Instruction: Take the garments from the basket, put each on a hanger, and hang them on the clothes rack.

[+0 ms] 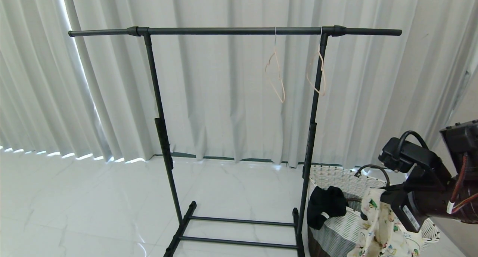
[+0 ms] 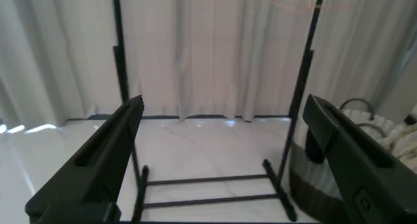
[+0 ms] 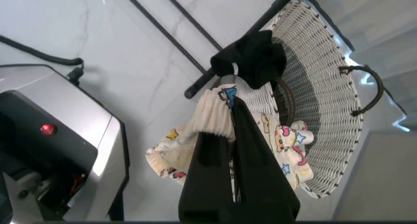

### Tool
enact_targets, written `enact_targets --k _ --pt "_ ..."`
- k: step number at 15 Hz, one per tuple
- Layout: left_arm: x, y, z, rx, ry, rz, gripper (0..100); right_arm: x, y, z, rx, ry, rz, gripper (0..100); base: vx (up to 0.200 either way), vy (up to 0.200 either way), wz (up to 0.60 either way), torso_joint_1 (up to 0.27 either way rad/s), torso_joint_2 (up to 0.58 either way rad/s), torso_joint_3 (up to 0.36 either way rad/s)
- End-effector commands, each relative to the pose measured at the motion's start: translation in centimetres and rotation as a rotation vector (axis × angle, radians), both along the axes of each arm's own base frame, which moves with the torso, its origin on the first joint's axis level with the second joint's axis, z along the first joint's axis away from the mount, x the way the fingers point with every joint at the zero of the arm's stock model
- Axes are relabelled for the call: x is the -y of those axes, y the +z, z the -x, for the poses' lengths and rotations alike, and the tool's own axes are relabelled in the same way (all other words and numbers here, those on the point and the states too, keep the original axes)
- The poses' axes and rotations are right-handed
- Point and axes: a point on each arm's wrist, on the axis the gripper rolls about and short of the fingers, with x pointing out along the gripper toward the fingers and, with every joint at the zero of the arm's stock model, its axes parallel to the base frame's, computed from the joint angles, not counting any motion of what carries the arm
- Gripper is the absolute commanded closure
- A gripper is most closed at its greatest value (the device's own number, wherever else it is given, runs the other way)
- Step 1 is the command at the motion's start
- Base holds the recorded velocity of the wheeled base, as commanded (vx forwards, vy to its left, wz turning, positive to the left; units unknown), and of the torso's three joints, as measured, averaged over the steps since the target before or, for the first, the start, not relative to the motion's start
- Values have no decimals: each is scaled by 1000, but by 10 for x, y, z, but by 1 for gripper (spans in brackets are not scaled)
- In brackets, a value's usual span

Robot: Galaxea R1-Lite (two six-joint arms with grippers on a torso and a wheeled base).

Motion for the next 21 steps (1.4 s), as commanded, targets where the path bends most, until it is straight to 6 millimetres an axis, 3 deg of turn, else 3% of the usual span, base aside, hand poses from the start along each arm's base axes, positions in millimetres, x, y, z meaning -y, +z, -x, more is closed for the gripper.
enact_targets --k 1,3,5,6,7,11,15,21 --pt "20 116 -142 -202 -149 51 0 -4 0 1 0 20 0 100 0 0 0 0 0 0" --pt "53 101 -183 -246 -291 31 0 -8 4 7 17 51 -10 100 0 0 0 0 0 0" --pt "92 80 -201 -264 -407 8 0 -12 7 7 51 72 -22 100 0 0 0 0 0 0" --pt "100 77 -201 -282 -429 1 0 -18 10 8 82 94 -39 100 0 0 0 0 0 0" --pt "132 61 -195 -354 -520 -29 0 -23 12 10 113 91 -33 100 0 0 0 0 0 0" --pt "206 13 -174 -553 -659 -124 0 -27 22 10 184 96 -73 100 0 0 0 0 0 0" --pt "243 -21 -147 -672 -773 -212 0 -31 26 17 192 132 -93 100 0 0 0 0 0 0" --pt "281 -28 -165 -727 -704 -117 0 -51 25 33 126 182 -177 100 0 0 0 0 0 0"
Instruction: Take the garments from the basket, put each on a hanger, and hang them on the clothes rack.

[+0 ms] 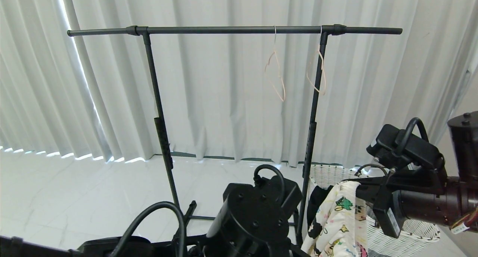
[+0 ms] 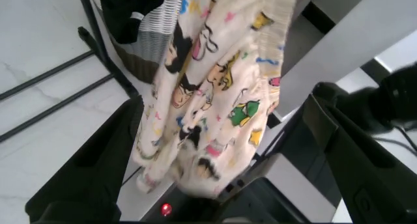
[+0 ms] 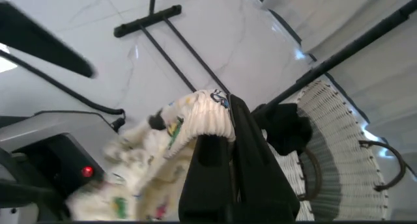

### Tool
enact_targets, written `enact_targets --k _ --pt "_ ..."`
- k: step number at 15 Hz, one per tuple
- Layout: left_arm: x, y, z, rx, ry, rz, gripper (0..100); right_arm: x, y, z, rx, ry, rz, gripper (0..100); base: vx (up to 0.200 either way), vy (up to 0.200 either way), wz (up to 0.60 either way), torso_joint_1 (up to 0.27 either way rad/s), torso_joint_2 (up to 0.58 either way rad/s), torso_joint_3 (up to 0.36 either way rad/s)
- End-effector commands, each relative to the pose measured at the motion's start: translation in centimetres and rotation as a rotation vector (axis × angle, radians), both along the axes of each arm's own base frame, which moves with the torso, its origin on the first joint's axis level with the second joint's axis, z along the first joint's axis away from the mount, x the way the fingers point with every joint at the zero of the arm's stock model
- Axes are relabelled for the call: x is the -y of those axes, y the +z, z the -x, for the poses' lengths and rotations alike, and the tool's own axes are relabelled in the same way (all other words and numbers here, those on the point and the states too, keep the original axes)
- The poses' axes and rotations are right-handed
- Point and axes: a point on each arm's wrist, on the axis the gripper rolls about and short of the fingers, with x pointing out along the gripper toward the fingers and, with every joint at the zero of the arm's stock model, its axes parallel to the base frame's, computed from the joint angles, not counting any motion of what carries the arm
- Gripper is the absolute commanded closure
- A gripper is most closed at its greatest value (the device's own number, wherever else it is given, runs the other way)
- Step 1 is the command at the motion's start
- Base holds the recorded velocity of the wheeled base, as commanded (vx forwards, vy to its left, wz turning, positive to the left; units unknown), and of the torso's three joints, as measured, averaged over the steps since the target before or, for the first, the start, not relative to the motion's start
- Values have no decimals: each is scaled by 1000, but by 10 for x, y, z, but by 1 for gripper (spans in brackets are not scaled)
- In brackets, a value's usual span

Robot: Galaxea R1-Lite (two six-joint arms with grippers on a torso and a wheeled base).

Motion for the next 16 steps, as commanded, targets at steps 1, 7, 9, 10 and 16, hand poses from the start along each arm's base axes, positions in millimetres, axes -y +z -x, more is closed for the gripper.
enact_targets --k 1,7,9,10,16 --pt "13 -8 -2 -8 -11 -17 0 -3 0 2 -1 15 -2 100 0 0 0 0 0 0" --pt "50 -5 -23 -45 161 114 0 -2 1 2 -13 0 -20 100 0 0 0 0 0 0" --pt "48 -17 -25 -59 173 78 0 -2 1 2 -17 -4 -26 100 0 0 0 0 0 0" --pt "47 -21 -27 -59 186 66 0 -3 1 2 -16 -4 -27 100 0 0 0 0 0 0" --pt "43 -55 -32 -79 233 -43 0 -4 8 1 5 -10 -41 100 0 0 0 0 0 0"
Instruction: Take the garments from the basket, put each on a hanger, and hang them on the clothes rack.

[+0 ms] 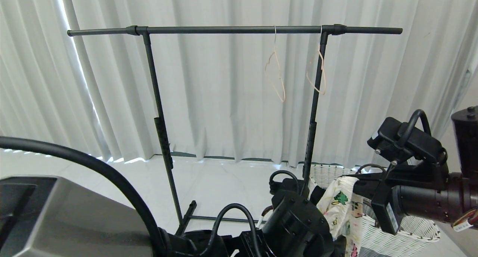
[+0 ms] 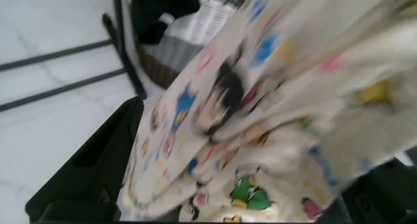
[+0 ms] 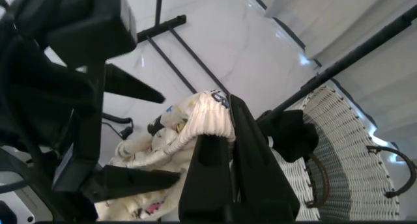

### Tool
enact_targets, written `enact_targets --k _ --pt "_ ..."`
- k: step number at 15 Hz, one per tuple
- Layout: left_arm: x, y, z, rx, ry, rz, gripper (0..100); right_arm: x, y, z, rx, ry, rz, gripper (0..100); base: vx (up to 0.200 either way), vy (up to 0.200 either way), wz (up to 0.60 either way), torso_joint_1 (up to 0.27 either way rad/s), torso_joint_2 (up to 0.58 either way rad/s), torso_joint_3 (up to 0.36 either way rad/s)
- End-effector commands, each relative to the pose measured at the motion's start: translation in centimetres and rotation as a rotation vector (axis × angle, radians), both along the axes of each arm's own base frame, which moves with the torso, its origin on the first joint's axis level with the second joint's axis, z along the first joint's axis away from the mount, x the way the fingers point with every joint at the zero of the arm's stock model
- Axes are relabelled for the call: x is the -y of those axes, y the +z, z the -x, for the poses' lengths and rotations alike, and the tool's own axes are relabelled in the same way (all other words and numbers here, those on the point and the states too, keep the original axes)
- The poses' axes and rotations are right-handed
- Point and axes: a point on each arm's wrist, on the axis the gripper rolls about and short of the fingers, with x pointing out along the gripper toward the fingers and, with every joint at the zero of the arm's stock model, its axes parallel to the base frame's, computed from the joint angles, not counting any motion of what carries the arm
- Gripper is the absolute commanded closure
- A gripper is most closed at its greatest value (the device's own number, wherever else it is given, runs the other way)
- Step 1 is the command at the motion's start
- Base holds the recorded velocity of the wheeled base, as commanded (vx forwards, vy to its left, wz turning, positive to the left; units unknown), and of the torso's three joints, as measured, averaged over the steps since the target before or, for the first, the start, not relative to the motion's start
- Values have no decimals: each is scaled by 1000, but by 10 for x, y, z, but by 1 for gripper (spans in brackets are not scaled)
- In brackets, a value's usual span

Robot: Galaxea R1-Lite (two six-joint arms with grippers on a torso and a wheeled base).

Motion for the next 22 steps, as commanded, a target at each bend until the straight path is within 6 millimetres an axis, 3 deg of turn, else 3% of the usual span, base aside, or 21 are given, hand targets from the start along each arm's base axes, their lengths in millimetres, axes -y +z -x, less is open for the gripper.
enact_targets --k 1,5,12,13,16,19,20,22 --pt "-7 -13 3 -13 15 -52 0 0 1 0 5 -5 0 100 0 0 0 0 0 0" --pt "-30 -37 15 -45 37 -174 0 2 4 -2 14 -21 -8 100 0 0 0 0 0 0" --pt "-46 -51 23 -73 46 -246 0 14 9 -3 29 -71 -19 100 0 0 0 0 0 0" --pt "-46 -50 23 -71 46 -243 100 15 9 -3 29 -73 -20 100 0 0 0 0 0 0" --pt "-50 -48 28 -56 56 -255 100 16 8 -3 31 -88 -11 100 0 0 0 0 0 0" --pt "-79 -47 46 -17 61 -340 100 19 -6 -1 -31 -130 -12 100 0 0 0 0 0 0" --pt "-91 -39 51 16 36 -352 100 21 -11 0 -59 -151 -17 100 0 0 0 0 0 0" --pt "-114 -2 62 130 -52 -293 100 24 -17 3 -85 -188 -5 100 0 0 0 0 0 0"
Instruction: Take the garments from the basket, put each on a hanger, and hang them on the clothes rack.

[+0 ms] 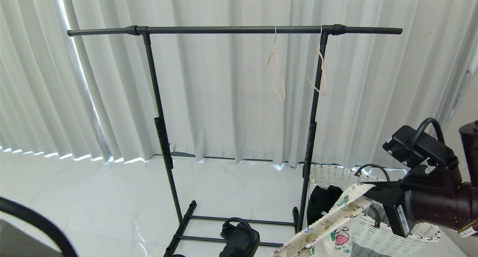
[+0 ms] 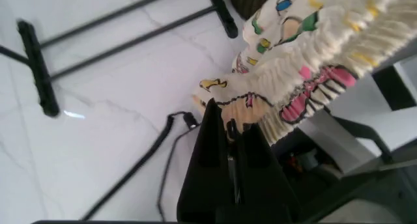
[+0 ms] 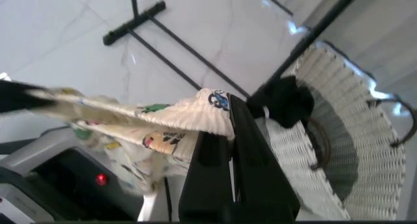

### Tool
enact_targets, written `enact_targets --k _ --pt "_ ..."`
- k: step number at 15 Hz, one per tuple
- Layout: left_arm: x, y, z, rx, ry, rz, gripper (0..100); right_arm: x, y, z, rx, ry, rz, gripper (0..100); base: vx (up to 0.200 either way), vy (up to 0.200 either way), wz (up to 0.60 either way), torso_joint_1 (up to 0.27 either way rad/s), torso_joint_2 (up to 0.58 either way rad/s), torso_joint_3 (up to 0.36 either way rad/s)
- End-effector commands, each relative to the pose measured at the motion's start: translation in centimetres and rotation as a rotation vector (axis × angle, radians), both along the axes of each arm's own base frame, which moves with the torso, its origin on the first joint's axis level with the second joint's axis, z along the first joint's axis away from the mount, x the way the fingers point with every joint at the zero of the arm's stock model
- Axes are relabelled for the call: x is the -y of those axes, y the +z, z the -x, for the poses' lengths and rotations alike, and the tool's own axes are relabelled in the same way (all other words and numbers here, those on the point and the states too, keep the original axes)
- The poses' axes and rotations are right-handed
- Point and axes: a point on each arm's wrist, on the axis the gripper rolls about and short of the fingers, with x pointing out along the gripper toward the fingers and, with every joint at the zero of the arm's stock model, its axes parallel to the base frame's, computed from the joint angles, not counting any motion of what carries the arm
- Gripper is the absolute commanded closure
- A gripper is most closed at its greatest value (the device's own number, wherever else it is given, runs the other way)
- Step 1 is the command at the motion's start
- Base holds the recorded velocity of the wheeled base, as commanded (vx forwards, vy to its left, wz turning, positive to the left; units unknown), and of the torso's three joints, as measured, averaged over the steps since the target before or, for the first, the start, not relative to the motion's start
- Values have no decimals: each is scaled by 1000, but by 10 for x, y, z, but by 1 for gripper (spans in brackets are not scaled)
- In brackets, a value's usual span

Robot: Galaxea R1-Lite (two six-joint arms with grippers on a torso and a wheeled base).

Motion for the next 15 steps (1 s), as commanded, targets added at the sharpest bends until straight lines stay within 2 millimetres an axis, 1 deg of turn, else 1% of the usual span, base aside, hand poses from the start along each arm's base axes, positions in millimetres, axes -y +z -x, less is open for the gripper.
enact_targets --k 1,2,3,4,5,6,8,9,10,12,13,15 --pt "-27 47 13 101 -86 109 100 2 -2 2 -7 -8 10 100 0 0 0 0 0 0" --pt "-40 75 10 133 -94 126 100 3 2 3 -24 -10 20 100 0 0 0 0 0 0" --pt "-47 97 8 139 -78 127 100 3 5 4 -25 -15 8 100 0 0 0 0 0 0" --pt "-50 124 5 142 -61 134 100 2 11 2 -22 -28 -23 100 0 0 0 0 0 0" --pt "-50 138 3 146 -52 137 100 1 15 1 -15 -34 -38 100 0 0 0 0 0 0" --pt "-46 174 -2 167 -41 168 100 0 32 -5 21 -55 -82 100 0 0 0 0 0 0" --pt "-44 217 -4 183 -41 191 100 0 60 -15 44 -81 -106 100 0 0 0 0 0 0" --pt "-45 232 -2 175 -47 178 100 0 72 -17 52 -79 -117 100 0 0 0 0 0 0" --pt "-47 240 1 165 -58 168 100 -1 78 -18 58 -74 -124 100 0 0 0 0 0 0" --pt "-55 264 11 111 -119 176 100 -1 100 -19 97 -73 -156 100 0 0 0 0 0 0" --pt "-55 269 11 119 -127 195 100 2 107 -18 105 -81 -162 100 0 0 0 0 0 0" --pt "-57 267 12 133 -141 169 100 11 111 -6 91 -75 -149 100 0 0 0 0 0 0"
